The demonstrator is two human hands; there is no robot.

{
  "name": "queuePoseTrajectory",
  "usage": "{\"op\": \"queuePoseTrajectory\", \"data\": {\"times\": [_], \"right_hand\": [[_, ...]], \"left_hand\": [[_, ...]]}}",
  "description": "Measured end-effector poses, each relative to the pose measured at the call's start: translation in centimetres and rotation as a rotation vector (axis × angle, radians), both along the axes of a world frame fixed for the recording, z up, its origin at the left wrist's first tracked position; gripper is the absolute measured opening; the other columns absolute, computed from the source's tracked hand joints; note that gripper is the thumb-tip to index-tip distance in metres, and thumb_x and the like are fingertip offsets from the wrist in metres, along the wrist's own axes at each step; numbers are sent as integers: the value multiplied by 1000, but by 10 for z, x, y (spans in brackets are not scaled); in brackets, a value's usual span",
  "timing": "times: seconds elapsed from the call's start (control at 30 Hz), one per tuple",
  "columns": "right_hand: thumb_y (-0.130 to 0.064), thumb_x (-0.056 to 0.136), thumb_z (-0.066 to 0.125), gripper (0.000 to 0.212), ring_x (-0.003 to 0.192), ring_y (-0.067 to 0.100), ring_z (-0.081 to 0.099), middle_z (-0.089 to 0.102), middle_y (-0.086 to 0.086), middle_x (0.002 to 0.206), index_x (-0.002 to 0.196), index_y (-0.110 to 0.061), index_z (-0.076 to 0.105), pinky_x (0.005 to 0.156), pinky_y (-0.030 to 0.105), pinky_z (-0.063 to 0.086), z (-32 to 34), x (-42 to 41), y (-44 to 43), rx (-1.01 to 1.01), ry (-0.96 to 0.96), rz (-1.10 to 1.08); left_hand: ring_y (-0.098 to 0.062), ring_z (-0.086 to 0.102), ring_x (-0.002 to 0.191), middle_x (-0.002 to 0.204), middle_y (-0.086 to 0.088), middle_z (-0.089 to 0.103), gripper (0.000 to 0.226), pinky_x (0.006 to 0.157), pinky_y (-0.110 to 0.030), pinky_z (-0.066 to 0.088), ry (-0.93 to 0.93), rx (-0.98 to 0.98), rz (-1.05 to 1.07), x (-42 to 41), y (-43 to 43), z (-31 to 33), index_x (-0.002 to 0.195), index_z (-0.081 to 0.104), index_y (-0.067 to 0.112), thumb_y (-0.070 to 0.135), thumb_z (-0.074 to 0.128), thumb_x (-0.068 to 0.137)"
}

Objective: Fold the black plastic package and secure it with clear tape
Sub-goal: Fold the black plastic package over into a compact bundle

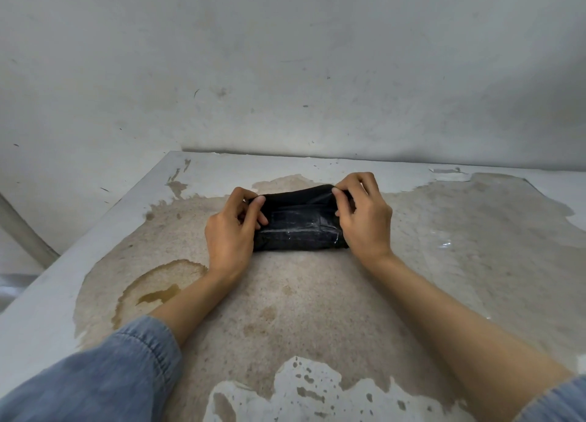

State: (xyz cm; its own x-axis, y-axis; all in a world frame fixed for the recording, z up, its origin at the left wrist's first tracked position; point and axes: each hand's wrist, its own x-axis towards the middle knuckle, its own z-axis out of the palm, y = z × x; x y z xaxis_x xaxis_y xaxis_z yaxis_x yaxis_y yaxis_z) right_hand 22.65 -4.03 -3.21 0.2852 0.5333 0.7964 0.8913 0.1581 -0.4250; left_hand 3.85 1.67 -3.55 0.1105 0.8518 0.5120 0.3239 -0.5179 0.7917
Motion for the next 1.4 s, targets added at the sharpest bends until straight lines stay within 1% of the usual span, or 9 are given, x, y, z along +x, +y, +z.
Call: {"op": "queuePoseTrajectory", "data": {"times": [0.1,0.3,0.47,0.63,0.8,0.93,1.13,1.23,1.4], "right_hand": [[-10,91,58,10,59,18,65,57,4,97,87,-3,64,48,33,53,-1,5,-11,-2,-6,100],[-19,92,54,21,60,21,65,58,5,101,85,-3,66,50,40,55,-6,11,-18,-15,-48,140],[-16,89,60,15,56,18,62,60,7,103,82,-6,68,49,35,53,-2,14,-29,-52,-150,147],[-11,86,65,9,66,15,65,58,9,109,81,-5,69,57,31,54,-8,19,-36,-122,-171,195],[-9,85,66,8,74,13,63,54,13,110,80,-3,69,66,22,53,-10,16,-37,-120,-173,183],[-9,83,69,6,81,6,44,51,11,99,79,-6,70,64,21,45,-10,14,-37,-82,-170,132],[-8,82,70,4,84,2,37,50,11,95,79,-5,70,69,15,40,-12,15,-35,-81,-186,132],[-7,83,69,5,83,4,38,49,10,92,79,-3,70,69,20,43,-11,17,-35,-91,-183,162],[-7,83,68,5,80,11,45,49,8,89,79,-3,69,64,23,45,-12,19,-33,-104,-190,179]], "left_hand": [[-6,62,61,67,8,68,9,61,-25,50,3,-3,-27,-4,-2,1,89,59,22,28,55,95],[-6,65,72,77,4,70,10,75,-30,55,5,-39,-150,-18,-2,2,91,64,15,21,57,94],[-7,67,78,81,7,70,10,78,-31,56,58,-16,-183,-24,0,1,90,67,16,22,59,92],[-2,63,80,86,10,68,8,66,-17,50,141,19,-195,-28,1,4,87,66,19,20,61,92],[0,61,84,90,8,67,6,67,-9,46,162,33,-185,-29,0,3,88,68,18,18,63,90],[1,61,85,89,7,66,7,68,-7,45,176,81,-171,-28,-2,3,89,71,15,16,64,89],[-2,60,87,91,3,66,8,72,-6,44,188,133,-159,-29,-2,0,91,72,14,14,64,89],[-3,60,83,91,2,64,8,76,-11,48,222,179,-171,-31,-1,-1,90,73,12,13,66,87],[-12,58,81,94,2,54,11,75,-9,43,267,190,-155,-34,6,-3,86,74,10,19,69,84]]}}
